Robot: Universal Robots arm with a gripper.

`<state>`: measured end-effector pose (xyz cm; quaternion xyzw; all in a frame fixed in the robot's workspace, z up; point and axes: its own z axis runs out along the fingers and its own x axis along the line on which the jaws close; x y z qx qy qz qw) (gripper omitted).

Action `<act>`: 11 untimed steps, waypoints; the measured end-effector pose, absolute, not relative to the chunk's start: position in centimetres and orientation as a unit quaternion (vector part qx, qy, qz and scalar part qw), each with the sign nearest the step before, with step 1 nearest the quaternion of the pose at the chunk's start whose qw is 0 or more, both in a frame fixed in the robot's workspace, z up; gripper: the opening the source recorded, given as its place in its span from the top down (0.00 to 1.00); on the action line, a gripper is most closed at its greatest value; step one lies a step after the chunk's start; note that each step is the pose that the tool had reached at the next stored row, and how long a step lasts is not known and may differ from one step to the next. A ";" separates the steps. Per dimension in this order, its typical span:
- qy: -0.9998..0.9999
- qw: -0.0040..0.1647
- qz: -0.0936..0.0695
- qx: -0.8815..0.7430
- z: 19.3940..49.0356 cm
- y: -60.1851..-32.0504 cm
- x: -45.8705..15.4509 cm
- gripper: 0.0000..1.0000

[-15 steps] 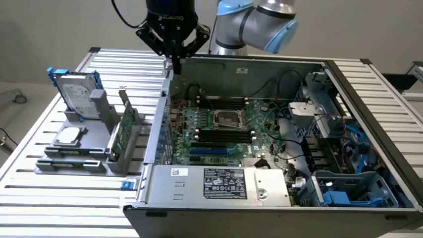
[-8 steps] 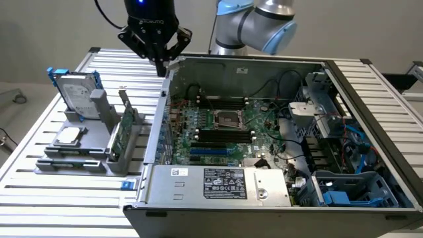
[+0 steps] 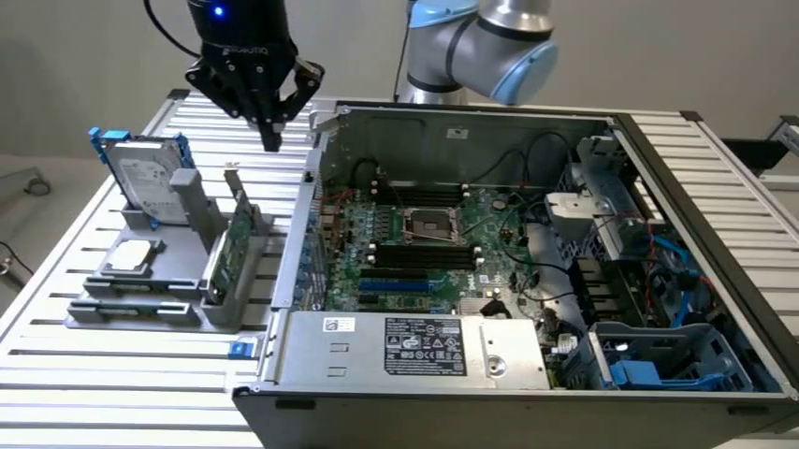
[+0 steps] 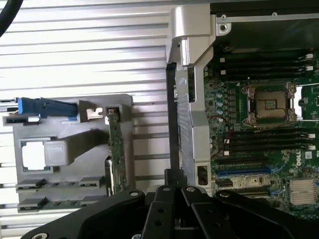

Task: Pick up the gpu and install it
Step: 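Reach for the gpu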

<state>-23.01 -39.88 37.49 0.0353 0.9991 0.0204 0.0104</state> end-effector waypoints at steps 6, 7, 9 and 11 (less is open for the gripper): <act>0.999 0.009 0.017 0.034 37.1 -39.9 -24.7 0.89; 0.999 0.008 0.017 0.034 37.0 -39.9 -24.9 0.89; 0.999 0.007 0.016 0.033 36.9 -39.9 -25.2 0.89; 0.999 0.006 0.015 0.033 36.8 -39.9 -25.5 0.89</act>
